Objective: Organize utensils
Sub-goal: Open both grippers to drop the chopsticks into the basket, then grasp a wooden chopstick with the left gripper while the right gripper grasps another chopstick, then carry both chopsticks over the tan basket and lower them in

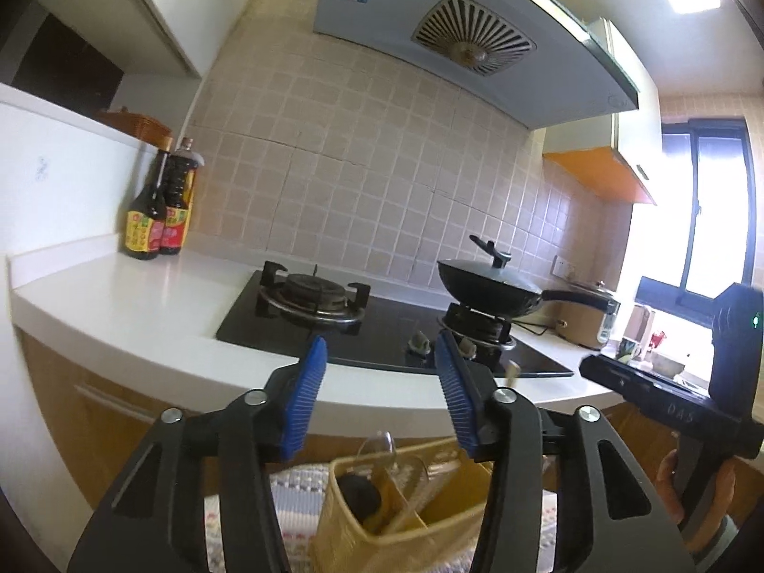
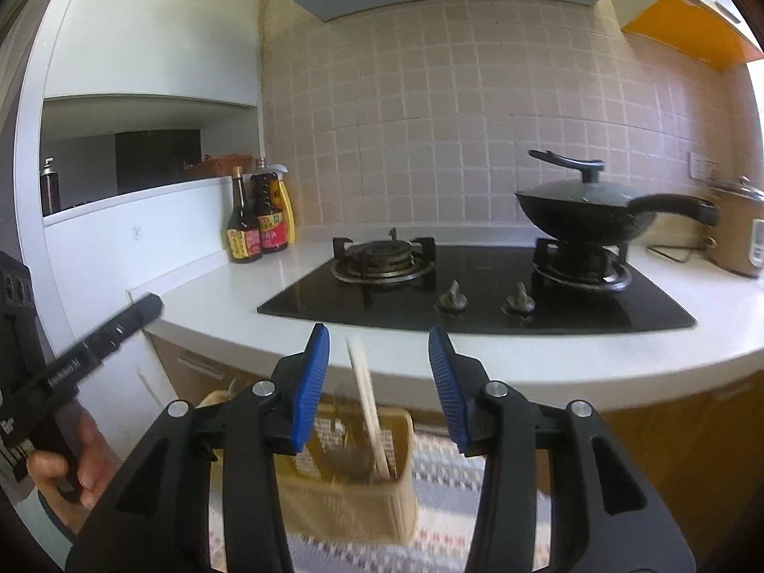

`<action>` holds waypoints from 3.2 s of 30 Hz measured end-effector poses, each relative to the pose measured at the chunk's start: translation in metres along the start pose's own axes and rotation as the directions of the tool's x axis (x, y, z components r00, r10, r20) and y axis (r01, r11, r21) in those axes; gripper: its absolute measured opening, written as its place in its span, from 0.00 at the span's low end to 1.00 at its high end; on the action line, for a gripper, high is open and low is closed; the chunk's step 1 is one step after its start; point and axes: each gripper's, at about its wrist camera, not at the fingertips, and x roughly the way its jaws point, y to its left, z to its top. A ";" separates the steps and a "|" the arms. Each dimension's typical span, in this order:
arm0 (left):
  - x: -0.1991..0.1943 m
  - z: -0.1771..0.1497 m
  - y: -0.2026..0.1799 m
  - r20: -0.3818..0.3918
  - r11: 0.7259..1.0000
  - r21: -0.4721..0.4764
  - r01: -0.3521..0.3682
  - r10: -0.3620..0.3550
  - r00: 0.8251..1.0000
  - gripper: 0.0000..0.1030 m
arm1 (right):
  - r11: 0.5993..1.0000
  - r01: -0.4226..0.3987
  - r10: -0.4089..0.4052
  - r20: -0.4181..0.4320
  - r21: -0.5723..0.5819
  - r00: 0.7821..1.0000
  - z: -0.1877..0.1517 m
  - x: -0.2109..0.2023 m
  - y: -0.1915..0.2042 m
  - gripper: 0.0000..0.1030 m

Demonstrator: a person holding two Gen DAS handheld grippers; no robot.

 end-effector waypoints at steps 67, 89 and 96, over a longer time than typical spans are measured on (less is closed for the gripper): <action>-0.061 -0.117 -0.030 -0.625 0.991 -0.008 0.131 -0.107 0.773 0.04 | 0.972 -0.155 0.217 -0.427 0.174 0.878 -0.135 -0.062 0.061 0.04; -0.044 0.027 -0.040 -0.124 0.986 -0.017 0.164 -0.165 0.978 0.04 | 0.982 -0.145 0.151 -0.037 0.124 0.988 0.017 -0.041 0.036 0.04; 0.004 0.038 -0.029 -0.108 0.989 -0.017 0.149 -0.150 0.983 0.04 | 0.990 -0.067 0.064 0.030 0.123 0.998 0.049 0.002 0.007 0.04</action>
